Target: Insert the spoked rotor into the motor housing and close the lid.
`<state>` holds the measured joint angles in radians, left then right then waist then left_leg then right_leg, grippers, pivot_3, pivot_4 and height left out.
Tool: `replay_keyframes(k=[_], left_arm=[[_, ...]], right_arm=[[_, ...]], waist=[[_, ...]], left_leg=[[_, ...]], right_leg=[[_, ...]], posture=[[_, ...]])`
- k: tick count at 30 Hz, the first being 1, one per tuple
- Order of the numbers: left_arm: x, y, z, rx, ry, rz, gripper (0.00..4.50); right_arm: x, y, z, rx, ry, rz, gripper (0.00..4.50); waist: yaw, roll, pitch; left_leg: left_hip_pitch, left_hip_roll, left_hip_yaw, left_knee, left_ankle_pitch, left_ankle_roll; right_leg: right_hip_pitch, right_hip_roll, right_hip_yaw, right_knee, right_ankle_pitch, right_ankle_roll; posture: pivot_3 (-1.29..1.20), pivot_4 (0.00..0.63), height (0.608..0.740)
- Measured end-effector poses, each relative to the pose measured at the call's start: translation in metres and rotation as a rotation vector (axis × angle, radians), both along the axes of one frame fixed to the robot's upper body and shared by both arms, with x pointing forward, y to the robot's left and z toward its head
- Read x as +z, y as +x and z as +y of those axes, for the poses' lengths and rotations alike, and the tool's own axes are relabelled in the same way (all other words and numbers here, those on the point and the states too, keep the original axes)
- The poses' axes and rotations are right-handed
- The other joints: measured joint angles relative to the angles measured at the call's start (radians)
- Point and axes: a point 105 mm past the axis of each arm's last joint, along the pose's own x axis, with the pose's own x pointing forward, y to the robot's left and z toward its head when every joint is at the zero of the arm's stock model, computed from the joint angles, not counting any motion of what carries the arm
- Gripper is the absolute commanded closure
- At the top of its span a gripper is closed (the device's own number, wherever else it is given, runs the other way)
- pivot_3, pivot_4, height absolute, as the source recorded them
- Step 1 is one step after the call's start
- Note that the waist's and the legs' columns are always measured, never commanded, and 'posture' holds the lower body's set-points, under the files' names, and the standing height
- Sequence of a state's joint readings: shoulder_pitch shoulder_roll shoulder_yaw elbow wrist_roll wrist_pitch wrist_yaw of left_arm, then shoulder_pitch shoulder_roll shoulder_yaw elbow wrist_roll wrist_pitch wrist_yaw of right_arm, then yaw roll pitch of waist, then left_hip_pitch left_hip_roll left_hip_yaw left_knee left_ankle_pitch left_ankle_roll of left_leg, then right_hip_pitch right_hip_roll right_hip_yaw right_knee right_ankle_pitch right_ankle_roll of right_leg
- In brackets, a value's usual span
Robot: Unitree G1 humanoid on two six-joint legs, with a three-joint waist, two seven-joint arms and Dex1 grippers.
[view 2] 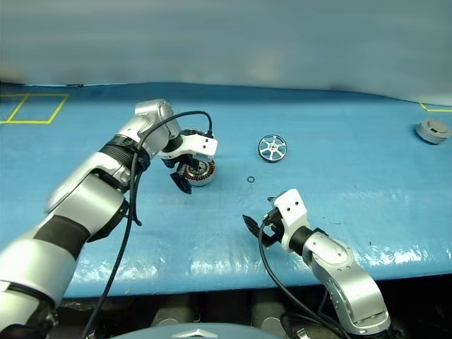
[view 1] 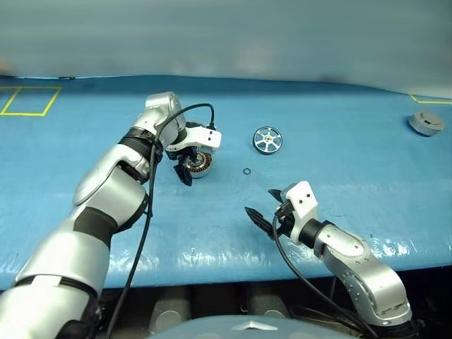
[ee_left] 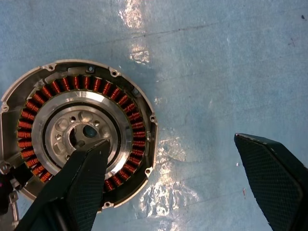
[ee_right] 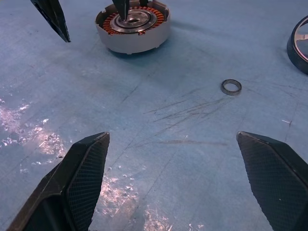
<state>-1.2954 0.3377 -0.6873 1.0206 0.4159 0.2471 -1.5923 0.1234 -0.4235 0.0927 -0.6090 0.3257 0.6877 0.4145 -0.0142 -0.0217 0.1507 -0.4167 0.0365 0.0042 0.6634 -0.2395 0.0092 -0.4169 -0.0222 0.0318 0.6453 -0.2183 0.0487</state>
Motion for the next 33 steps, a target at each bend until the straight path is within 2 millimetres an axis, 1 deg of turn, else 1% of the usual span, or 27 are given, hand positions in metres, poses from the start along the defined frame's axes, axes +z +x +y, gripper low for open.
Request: replay_keyframes(k=[5,9,12,24,33], left_arm=[[-0.001,0.004,0.001,0.01,0.015,-0.02,0.0],[0.0,0.011,0.007,0.043,0.036,-0.067,0.0],[-0.001,0.012,0.009,0.056,0.036,-0.069,0.0],[-0.003,0.014,0.006,0.041,0.036,-0.094,0.0],[0.003,0.013,0.002,0.012,0.039,-0.085,0.0]], right_arm=[[-0.002,-0.001,0.0,-0.007,0.001,0.007,0.03],[-0.004,-0.003,-0.001,-0.015,0.005,0.016,0.03],[-0.004,-0.002,0.0,-0.026,0.011,0.014,0.03],[-0.004,-0.001,0.002,-0.038,0.024,0.013,0.03],[-0.004,-0.002,0.005,-0.03,0.029,0.014,0.03]], waist=[[0.001,0.0,0.0],[0.0,0.0,0.0],[0.001,0.0,0.0],[0.003,0.0,0.0],[0.002,0.0,0.0]], left_leg=[[0.0,0.0,0.0,0.0,0.0,0.0],[0.0,0.0,0.0,0.001,0.0,0.0],[0.0,0.0,0.0,0.001,0.0,0.0],[0.0,0.0,0.0,0.003,0.0,0.0],[0.0,0.0,0.0,0.003,0.0,0.0]], right_leg=[[0.0,0.0,0.0,0.0,0.0,0.0],[0.0,0.0,0.0,0.0,0.003,0.004],[0.0,0.0,0.0,0.0,0.003,0.004],[0.001,0.0,0.0,0.001,0.003,0.005],[0.001,0.0,0.0,0.001,0.003,0.005]], posture=[[0.0,0.15,0.74],[0.0,0.15,0.74],[0.0,0.15,0.74],[0.0,0.15,0.74],[0.0,0.15,0.74]])
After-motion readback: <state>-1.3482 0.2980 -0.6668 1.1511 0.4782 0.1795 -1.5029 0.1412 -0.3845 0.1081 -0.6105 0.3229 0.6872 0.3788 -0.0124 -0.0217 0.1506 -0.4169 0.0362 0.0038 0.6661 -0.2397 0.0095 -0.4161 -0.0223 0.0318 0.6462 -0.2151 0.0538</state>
